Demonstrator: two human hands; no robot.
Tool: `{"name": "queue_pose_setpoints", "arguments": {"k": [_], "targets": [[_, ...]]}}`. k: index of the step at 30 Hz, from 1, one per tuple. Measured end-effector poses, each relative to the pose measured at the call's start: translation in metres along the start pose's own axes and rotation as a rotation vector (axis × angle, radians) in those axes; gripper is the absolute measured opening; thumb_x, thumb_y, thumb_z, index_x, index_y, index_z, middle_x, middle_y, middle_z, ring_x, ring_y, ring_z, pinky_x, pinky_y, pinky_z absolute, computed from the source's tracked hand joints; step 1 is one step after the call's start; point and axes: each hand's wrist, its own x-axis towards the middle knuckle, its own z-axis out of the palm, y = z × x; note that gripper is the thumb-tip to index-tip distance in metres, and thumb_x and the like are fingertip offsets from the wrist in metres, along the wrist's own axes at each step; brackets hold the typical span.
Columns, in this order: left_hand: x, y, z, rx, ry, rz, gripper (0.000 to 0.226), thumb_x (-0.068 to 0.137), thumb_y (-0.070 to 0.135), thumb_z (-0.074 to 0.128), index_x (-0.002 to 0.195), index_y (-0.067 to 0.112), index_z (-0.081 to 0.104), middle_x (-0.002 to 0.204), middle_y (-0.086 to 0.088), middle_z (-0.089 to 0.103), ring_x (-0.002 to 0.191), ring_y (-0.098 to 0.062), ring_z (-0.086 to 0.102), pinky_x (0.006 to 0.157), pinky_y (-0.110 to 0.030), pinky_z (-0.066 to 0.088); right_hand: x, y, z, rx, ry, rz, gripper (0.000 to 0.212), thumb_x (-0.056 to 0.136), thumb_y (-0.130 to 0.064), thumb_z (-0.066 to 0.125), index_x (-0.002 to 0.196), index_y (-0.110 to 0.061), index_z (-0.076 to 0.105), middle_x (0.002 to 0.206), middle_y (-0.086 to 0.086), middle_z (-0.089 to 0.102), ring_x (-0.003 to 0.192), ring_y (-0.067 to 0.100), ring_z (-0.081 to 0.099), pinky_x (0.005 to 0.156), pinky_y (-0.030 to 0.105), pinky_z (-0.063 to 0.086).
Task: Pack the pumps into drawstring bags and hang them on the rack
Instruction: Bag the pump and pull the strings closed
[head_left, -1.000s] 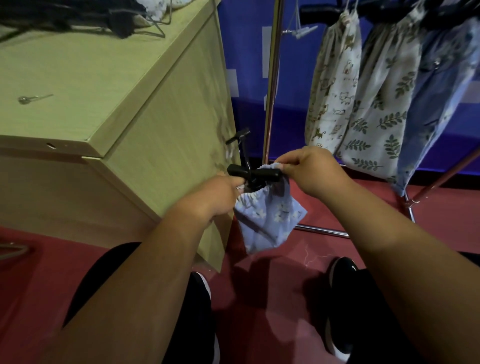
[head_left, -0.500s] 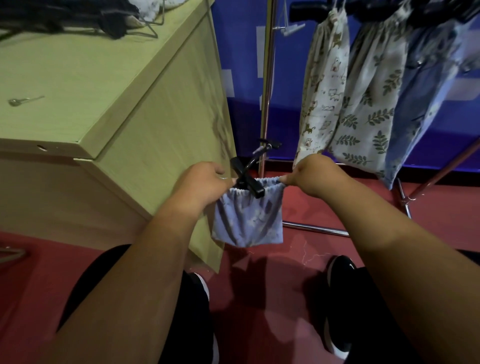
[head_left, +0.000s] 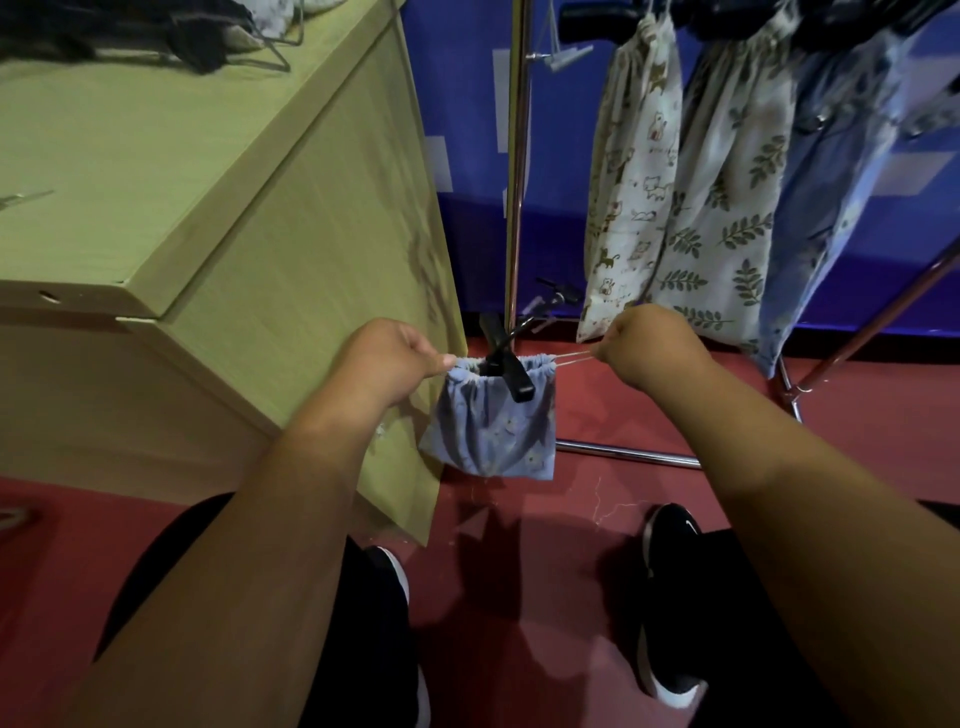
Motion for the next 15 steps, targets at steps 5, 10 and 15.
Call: {"name": "queue_pose_setpoints", "arguments": {"k": [5,10,15], "targets": [[0.005,0.000,0.005,0.162,0.071,-0.011,0.027,0.089,0.041,0.084,0.082,0.017,0.075,0.068,-0.006,0.068,0.066,-0.025,0.064,0.071,-0.032,0.052,-0.002,0.013,-0.001,0.039,0.099,0.083,0.029,0.105,-0.028,0.064,0.096,-0.001,0.070,0.081,0.013,0.057,0.069,0.031,0.053,0.067,0.033,0.043],[0.006,0.006,0.005,0.267,0.205,-0.014,0.030,0.096,0.041,0.073,0.077,0.018,0.067,0.070,-0.005,0.067,0.070,-0.028,0.066,0.068,-0.032,0.053,-0.007,0.012,-0.003,0.113,0.159,0.125,0.027,0.101,-0.021,0.068,0.079,-0.006,0.063,0.080,0.015,0.059,0.076,0.037,0.059,0.070,0.037,0.047],[0.003,0.005,0.002,-0.032,0.119,-0.041,0.035,0.093,0.041,0.075,0.085,0.007,0.073,0.069,-0.009,0.063,0.065,-0.028,0.062,0.066,-0.033,0.048,-0.013,0.000,-0.016,0.235,0.104,0.085,0.032,0.094,-0.028,0.073,0.074,-0.004,0.064,0.072,0.011,0.061,0.057,0.022,0.047,0.066,0.032,0.038]]}}
